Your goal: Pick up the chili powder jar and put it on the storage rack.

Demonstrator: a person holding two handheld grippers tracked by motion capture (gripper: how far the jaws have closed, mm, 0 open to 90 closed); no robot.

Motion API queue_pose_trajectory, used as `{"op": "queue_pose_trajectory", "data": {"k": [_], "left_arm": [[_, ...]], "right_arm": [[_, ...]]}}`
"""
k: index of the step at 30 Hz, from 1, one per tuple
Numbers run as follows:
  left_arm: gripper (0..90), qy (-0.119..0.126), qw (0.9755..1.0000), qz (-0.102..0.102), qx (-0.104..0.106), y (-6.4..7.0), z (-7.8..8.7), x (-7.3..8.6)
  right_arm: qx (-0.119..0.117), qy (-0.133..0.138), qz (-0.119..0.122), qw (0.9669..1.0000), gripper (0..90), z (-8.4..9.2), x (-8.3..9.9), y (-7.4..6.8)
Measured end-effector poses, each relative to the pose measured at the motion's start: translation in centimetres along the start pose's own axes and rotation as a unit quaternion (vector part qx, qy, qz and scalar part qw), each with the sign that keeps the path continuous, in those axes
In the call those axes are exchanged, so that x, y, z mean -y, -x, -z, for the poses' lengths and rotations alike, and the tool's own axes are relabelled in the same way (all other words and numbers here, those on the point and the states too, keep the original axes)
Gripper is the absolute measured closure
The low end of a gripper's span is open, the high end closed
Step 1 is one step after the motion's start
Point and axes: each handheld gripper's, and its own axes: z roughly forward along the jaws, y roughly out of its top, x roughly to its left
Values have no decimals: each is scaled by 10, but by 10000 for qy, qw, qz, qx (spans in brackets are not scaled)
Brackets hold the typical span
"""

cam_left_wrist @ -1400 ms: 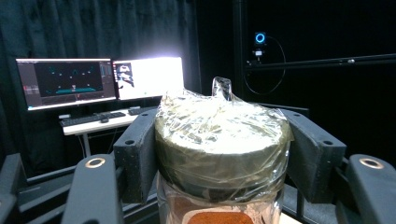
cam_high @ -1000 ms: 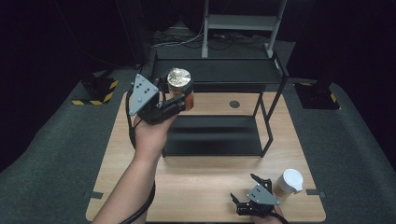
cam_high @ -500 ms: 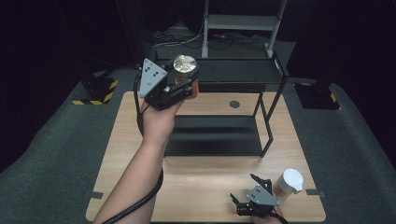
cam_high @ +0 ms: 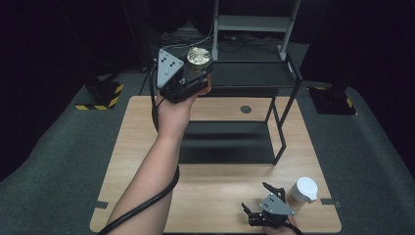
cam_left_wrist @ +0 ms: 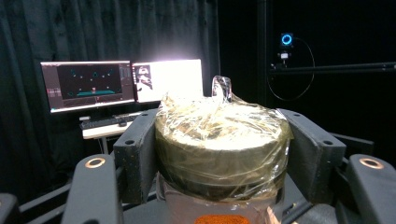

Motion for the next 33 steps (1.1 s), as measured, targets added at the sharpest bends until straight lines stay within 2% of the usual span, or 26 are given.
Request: {"op": "queue_pose_trajectory", "data": {"k": [13, 23, 29, 33], "left_arm": [[343, 22, 9998, -70, -200, -6, -20, 6], [343, 13, 9996, -129, -255, -10, -30, 10], [343, 24, 9994, -26, -334, -13, -34, 14], [343, 1, 9993, -48, -369, -13, -36, 16]], "right_arm": [[-10, 26, -53, 10000, 0, 0, 1, 2], [-6, 49, -47, 10000, 0, 1, 2, 2], [-26, 54, -67, 10000, 0, 1, 2, 2], [-30, 56, -73, 10000, 0, 1, 2, 2]]}}
